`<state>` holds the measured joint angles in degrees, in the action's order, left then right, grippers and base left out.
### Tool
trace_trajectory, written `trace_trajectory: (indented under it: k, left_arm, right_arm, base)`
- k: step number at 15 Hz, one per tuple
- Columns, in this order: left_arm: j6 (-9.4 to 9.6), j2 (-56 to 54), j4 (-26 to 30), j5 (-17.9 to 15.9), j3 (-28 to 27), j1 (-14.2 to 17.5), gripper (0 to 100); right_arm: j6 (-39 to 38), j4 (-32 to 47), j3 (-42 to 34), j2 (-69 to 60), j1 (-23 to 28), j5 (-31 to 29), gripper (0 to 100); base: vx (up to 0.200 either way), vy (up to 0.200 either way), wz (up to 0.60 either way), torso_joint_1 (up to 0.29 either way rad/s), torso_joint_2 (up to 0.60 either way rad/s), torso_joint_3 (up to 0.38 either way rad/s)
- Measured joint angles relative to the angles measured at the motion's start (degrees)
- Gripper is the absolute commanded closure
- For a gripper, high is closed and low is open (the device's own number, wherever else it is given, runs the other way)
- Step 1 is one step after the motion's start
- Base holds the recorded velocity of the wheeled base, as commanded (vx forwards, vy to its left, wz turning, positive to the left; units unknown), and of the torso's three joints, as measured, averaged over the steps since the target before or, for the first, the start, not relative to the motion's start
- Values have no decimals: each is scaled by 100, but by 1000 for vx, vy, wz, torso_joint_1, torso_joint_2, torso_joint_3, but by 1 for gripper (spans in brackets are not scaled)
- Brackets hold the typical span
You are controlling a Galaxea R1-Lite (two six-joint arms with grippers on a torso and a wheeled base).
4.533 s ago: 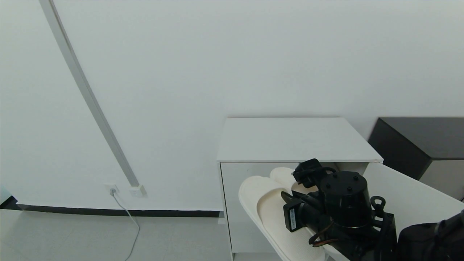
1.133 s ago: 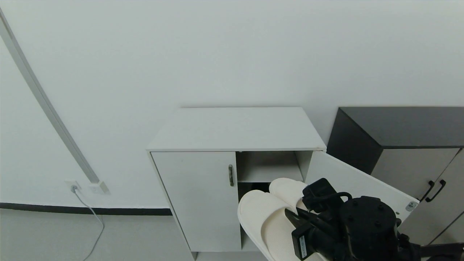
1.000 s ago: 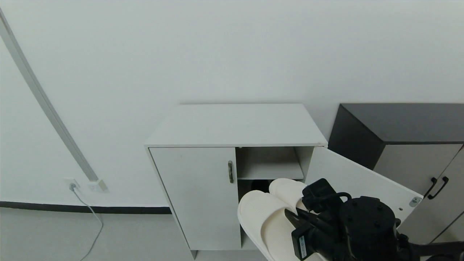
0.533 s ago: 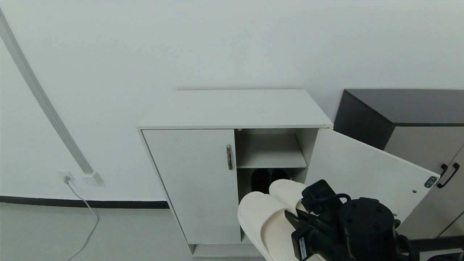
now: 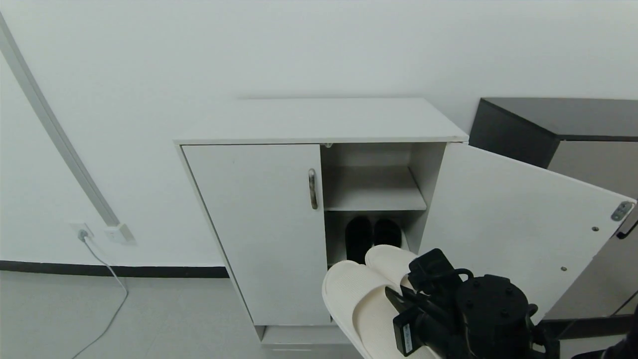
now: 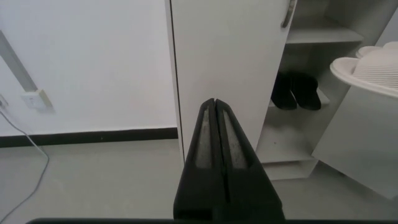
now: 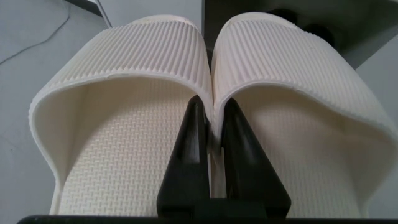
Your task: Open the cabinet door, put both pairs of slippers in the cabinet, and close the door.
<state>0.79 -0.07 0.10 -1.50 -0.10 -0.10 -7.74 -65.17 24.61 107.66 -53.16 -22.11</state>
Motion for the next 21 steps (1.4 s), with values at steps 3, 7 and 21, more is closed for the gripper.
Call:
trace_trajectory:
  k: [3, 7, 21]
  left_arm:
    - [-1, 0, 0, 2, 0, 0, 100]
    - [-1, 0, 0, 0, 0, 0, 100]
    - [0, 0, -2, 0, 0, 0, 100]
  right_arm:
    - [6, -46, -37, 141, 5, -16, 100]
    - [-6, -161, -11, 310, 63, -73, 100]
    - [-433, 852, 1645, 1326, 247, -1620, 100]
  base:
    - [0, 0, 0, -129, 468, 330]
    - [0, 0, 0, -100, 448, 347]
    - [0, 0, 0, -13, 166, 152]
